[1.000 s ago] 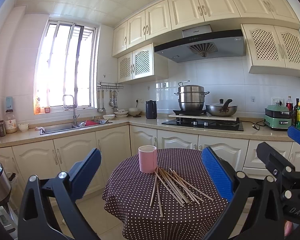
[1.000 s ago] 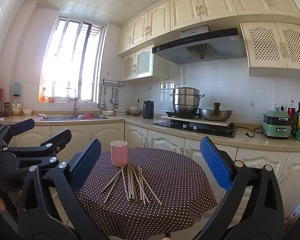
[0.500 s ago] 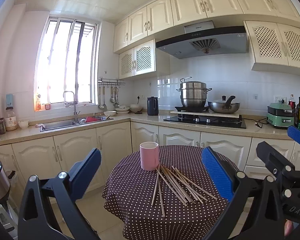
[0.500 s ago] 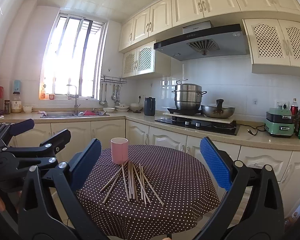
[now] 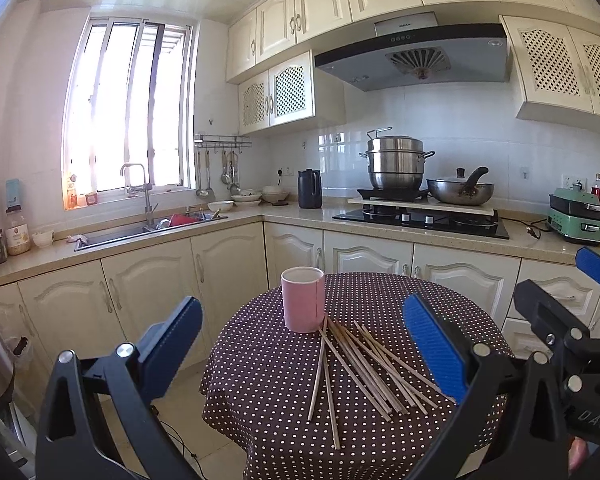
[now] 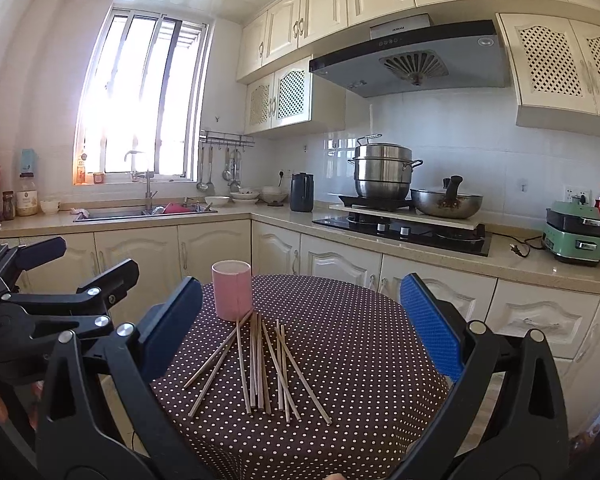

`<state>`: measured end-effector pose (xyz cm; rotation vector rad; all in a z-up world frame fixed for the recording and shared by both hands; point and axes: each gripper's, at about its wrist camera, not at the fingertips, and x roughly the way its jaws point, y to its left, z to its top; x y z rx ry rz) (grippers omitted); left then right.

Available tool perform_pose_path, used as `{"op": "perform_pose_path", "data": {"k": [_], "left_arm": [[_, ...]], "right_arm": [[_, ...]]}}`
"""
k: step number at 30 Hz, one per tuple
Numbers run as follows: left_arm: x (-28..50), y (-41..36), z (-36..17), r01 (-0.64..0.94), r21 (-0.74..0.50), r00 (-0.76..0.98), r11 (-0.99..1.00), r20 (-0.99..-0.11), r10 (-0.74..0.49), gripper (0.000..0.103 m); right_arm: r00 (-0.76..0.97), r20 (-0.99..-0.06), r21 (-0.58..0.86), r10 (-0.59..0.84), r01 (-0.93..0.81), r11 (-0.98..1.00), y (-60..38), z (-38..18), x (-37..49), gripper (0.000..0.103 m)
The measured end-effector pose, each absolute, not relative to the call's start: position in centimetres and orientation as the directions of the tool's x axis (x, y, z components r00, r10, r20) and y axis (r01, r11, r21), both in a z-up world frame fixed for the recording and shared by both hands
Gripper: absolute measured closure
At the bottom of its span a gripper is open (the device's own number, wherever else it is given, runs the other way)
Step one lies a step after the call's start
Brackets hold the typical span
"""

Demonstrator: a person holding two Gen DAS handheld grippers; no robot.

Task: Organize utensils
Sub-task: 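Move both open grippers down toward the wooden chopsticks beside the pink cup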

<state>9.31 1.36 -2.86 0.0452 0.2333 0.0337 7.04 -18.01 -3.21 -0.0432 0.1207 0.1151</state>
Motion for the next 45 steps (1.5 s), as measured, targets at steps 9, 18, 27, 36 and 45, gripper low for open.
{"op": "perform_pose_path", "data": {"k": [9, 18, 27, 36, 45], "left_arm": [[15.8, 0.8, -5.4, 0.018, 0.047, 0.915, 0.999, -0.402, 0.003, 0.004], [22.3, 1.9, -9.4, 0.052, 0.020, 0.822, 0.998, -0.568, -0.032, 0.004], [29.5, 4.4, -14.6, 0.121, -0.102, 0.608, 0.987, -0.778, -0.155, 0.034], [33.7, 4.2, -19.3, 0.151, -0.094, 0.450, 0.984, -0.880, -0.153, 0.055], [37.6, 3.5, -19.8, 0.156, -0.073, 0.422, 0.985, -0.897, -0.134, 0.061]], "right_arm": [[0.951, -0.250, -0.021, 0.181, -0.192, 0.981, -18.9, -4.9, 12.9, 0.006], [0.861, -0.441, 0.035, 0.253, -0.265, 0.964, -20.1, -8.4, 20.5, 0.032], [0.659, -0.676, 0.116, 0.330, -0.347, 0.931, -20.4, -13.3, 28.1, 0.055], [0.510, -0.797, 0.127, 0.324, -0.383, 0.915, -19.6, -16.4, 32.8, 0.055], [0.439, -0.846, 0.126, 0.302, -0.386, 0.914, -18.9, -18.2, 35.7, 0.055]]}}
